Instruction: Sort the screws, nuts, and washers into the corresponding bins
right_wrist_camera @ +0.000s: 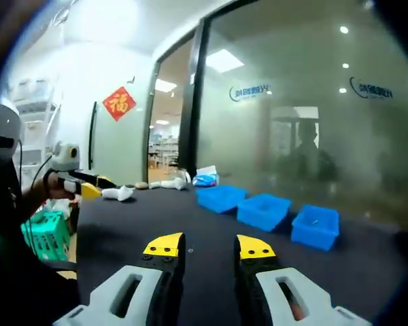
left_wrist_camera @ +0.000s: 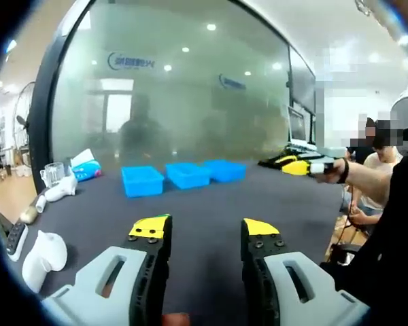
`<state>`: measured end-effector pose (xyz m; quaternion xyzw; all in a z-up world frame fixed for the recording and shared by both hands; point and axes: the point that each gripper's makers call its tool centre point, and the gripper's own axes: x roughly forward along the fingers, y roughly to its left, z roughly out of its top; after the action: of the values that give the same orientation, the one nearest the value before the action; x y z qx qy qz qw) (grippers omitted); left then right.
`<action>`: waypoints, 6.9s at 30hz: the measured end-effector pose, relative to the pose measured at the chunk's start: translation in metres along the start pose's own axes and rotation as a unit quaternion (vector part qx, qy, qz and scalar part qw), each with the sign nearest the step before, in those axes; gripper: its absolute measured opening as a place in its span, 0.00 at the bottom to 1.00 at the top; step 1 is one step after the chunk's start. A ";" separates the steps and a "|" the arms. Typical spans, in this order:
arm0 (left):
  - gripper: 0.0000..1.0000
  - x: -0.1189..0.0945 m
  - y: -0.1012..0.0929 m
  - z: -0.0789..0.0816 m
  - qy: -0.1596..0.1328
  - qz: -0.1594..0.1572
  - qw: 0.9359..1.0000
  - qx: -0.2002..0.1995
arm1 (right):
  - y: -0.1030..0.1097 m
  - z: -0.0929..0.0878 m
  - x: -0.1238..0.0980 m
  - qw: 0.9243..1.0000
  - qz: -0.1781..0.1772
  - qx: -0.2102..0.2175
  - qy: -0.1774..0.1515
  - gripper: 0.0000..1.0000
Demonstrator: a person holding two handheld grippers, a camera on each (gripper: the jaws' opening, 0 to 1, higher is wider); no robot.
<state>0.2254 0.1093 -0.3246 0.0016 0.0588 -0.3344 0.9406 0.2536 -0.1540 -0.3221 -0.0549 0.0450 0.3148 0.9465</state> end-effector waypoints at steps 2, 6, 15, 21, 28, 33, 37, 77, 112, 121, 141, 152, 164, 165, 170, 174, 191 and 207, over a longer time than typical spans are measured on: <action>0.39 0.000 0.000 0.000 0.000 0.001 1.000 0.000 | 0.000 -0.005 -0.002 1.000 -0.001 -0.001 0.007 0.26; 0.39 0.000 -0.001 0.002 -0.003 -0.002 1.000 0.001 | 0.000 -0.008 -0.005 1.000 -0.005 -0.004 0.012 0.26; 0.39 -0.003 0.000 0.002 -0.003 -0.001 1.000 0.005 | 0.005 -0.010 -0.008 1.000 -0.009 -0.018 0.023 0.25; 0.39 -0.002 0.000 0.000 -0.002 0.001 1.000 0.001 | 0.005 -0.016 -0.007 0.999 -0.008 -0.019 0.034 0.25; 0.39 -0.002 0.001 0.000 -0.001 0.003 1.000 0.002 | 0.008 -0.024 -0.006 0.998 -0.008 -0.030 0.047 0.25; 0.39 -0.003 0.001 -0.001 -0.001 0.003 1.000 0.001 | 0.009 -0.022 -0.006 0.999 -0.008 -0.022 0.041 0.25; 0.39 -0.004 0.001 -0.001 -0.002 0.003 1.000 0.002 | 0.011 -0.022 -0.006 0.999 -0.003 -0.012 0.040 0.25; 0.41 -0.009 -0.004 -0.016 0.024 -0.012 1.000 0.000 | 0.028 -0.039 0.071 0.970 0.144 -0.079 0.179 0.25; 0.41 -0.009 -0.001 -0.029 0.024 -0.017 0.999 -0.022 | 0.051 -0.092 0.141 0.915 0.229 -0.105 0.316 0.18; 0.41 -0.010 0.000 -0.033 0.029 -0.016 0.999 -0.022 | 0.052 -0.095 0.146 0.907 0.235 -0.113 0.331 0.14; 0.41 -0.011 0.000 -0.034 0.022 -0.017 0.999 -0.029 | 0.056 -0.098 0.144 0.904 0.236 -0.107 0.341 0.04; 0.41 -0.010 0.001 -0.031 0.022 -0.016 0.999 -0.026 | 0.052 -0.091 0.137 0.922 0.220 -0.085 0.308 0.03; 0.41 -0.007 0.003 -0.025 0.017 -0.009 1.000 -0.024 | 0.018 -0.059 0.107 0.970 0.143 -0.002 0.198 0.03; 0.41 -0.007 0.004 -0.024 0.016 -0.008 1.000 -0.023 | 0.015 -0.056 0.102 0.973 0.135 0.006 0.186 0.03; 0.41 -0.005 0.004 -0.019 0.014 -0.006 1.000 -0.019 | -0.002 -0.048 0.079 0.988 0.081 0.026 0.128 0.03; 0.41 -0.004 0.005 -0.013 0.010 -0.004 1.000 -0.014 | -0.010 -0.040 0.063 0.995 0.046 0.030 0.084 0.03; 0.40 -0.001 0.006 -0.009 0.006 0.001 1.000 -0.015 | -0.026 -0.002 0.054 1.000 -0.022 -0.006 0.000 0.04; 0.40 -0.006 0.013 -0.010 -0.002 0.007 1.000 -0.024 | -0.077 0.045 0.146 0.999 -0.029 -0.025 0.001 0.04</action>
<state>0.2281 0.1232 -0.3340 -0.0211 0.0647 -0.3266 0.9427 0.4185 -0.1233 -0.2890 -0.0800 0.0363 0.2882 0.9535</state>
